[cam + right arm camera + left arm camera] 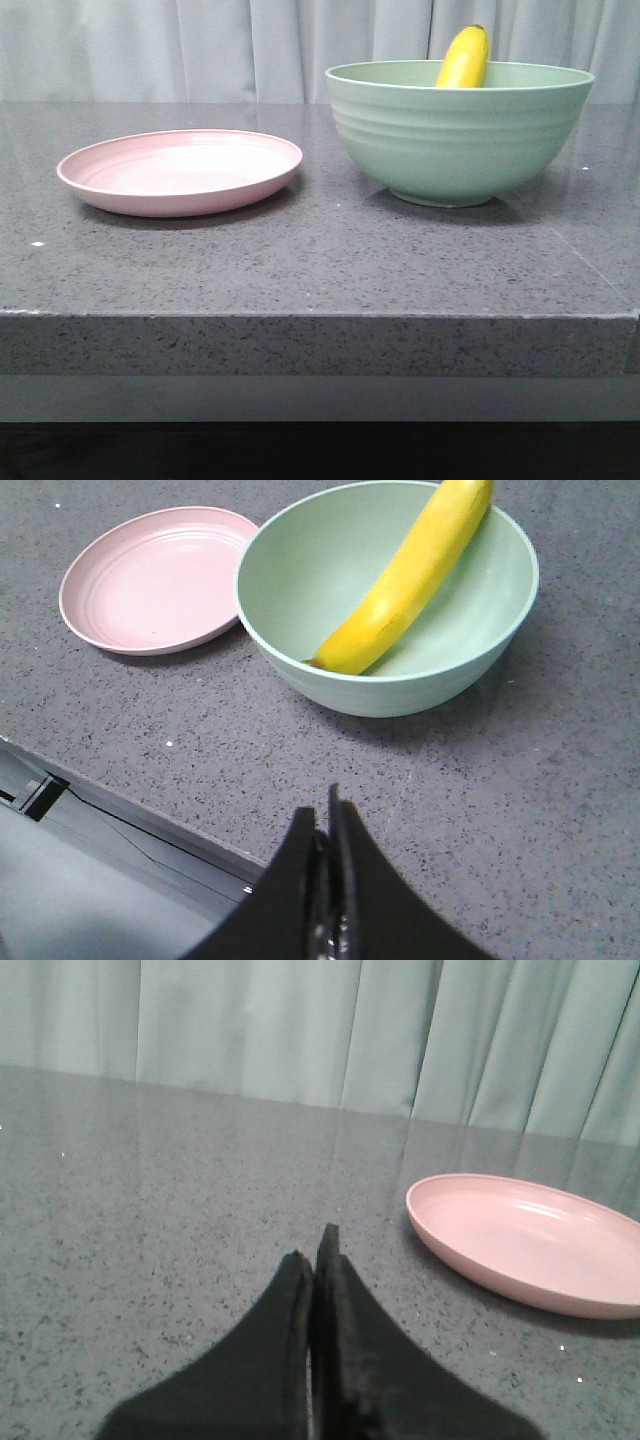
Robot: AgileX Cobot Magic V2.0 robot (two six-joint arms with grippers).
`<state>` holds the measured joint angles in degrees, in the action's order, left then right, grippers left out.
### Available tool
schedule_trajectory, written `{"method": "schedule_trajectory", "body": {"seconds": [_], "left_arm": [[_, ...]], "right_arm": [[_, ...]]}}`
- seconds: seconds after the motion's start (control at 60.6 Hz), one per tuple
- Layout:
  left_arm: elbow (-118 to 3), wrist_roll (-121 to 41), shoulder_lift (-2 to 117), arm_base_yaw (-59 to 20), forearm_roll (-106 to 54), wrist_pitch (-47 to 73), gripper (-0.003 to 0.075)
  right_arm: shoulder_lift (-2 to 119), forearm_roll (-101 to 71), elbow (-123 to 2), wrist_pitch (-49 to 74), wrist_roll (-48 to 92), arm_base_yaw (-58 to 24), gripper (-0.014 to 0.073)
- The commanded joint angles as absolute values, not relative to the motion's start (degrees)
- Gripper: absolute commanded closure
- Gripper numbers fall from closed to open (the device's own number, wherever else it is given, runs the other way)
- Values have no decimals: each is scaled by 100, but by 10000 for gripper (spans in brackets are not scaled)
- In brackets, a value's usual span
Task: Transfer banana from pink plate to green bowl
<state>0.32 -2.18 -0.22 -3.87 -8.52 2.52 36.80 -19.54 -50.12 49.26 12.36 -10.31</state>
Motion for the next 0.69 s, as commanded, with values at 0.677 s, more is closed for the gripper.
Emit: {"method": "schedule_trajectory", "body": {"seconds": [0.677], "left_arm": [[61, 88, -145, -435, -877, -370, 741]], "right_arm": [[3684, -2048, -5135, 4601, 1269, -1024, 662]]}}
